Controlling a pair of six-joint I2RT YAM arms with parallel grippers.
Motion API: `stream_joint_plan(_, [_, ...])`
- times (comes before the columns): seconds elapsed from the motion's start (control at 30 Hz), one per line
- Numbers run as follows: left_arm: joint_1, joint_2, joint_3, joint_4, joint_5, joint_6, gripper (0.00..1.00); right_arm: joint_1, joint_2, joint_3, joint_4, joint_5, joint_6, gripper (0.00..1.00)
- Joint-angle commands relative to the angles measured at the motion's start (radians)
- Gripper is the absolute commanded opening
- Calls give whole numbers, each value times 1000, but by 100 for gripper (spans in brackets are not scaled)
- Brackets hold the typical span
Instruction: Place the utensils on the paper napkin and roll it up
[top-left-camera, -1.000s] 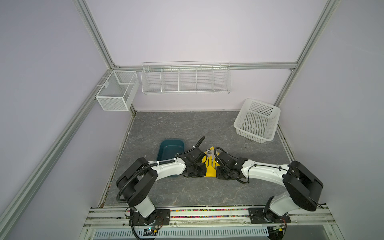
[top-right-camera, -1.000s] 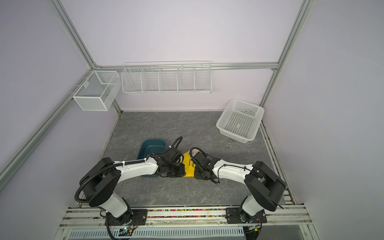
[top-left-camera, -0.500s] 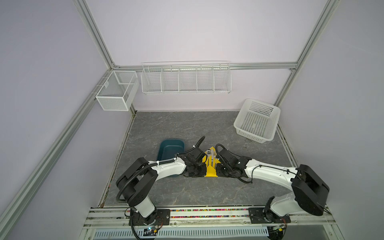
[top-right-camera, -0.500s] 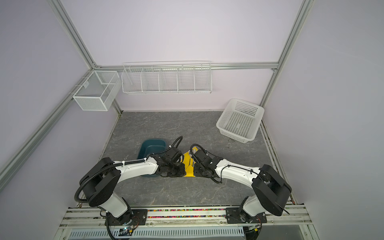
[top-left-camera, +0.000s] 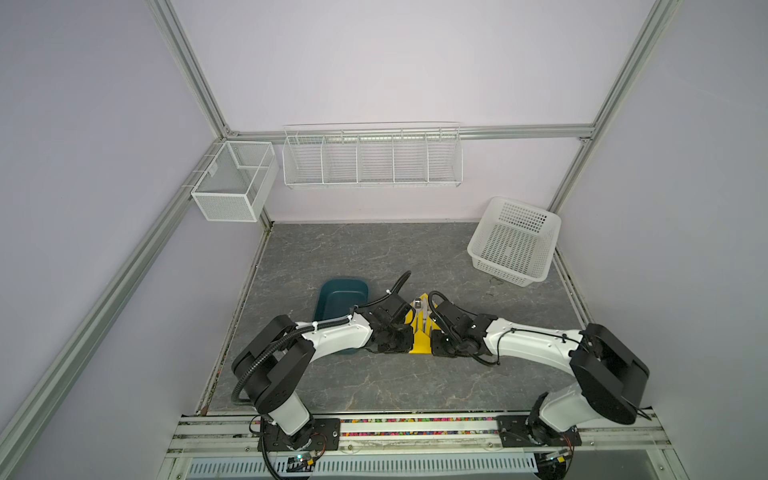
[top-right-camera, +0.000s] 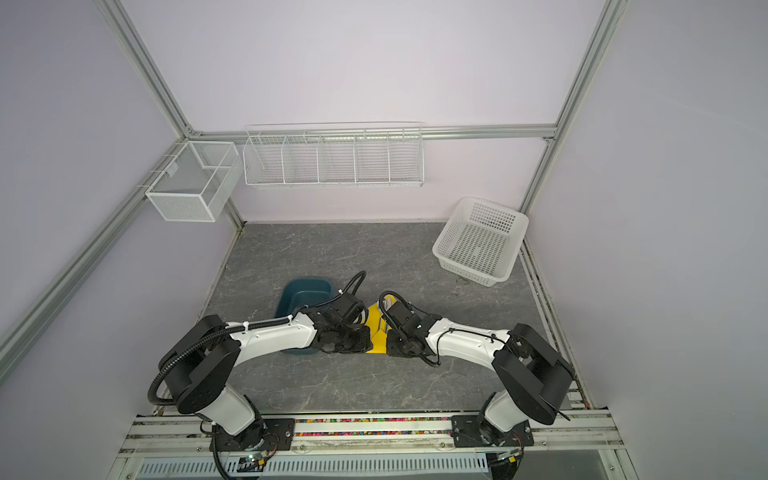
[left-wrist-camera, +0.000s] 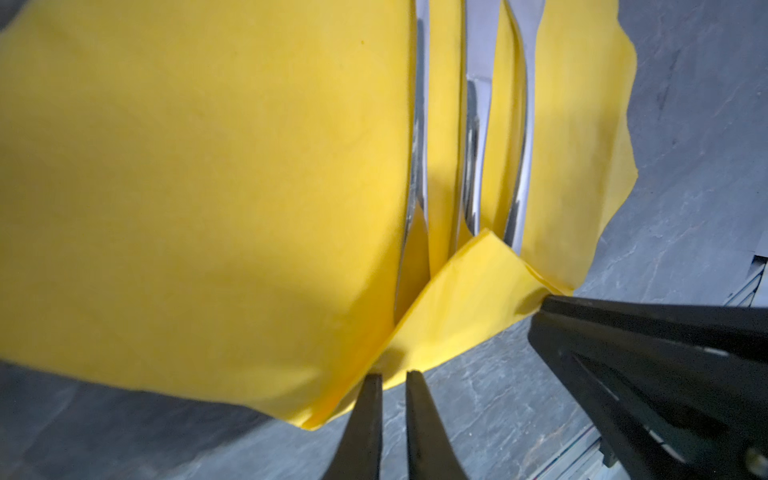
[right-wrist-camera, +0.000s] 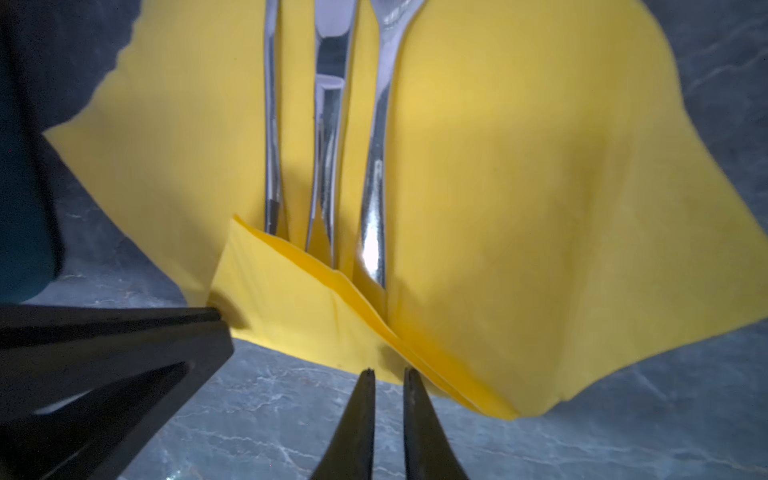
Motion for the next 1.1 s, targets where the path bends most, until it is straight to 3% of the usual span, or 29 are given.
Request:
stream_joint_plan(0.0, [-5, -37, 33, 10, 25, 20, 15, -7, -6, -36, -1, 18, 22, 16])
stream_joint_plan(0.27, [-22, -121, 39, 88, 63, -10, 16, -12, -21, -63, 33, 12, 36, 16])
stream_joint_plan(0.6, [-57, 11, 50, 225, 117, -131, 6, -37, -128, -124, 61, 43, 82, 16])
stream_joint_plan(0.77, [-80, 108, 114, 178, 109, -101, 3, -49, -130, -108, 55, 35, 68, 17])
stream_joint_plan(1.07, [-90, 149, 128, 123, 58, -72, 3, -59, -143, -102, 34, 33, 77, 17])
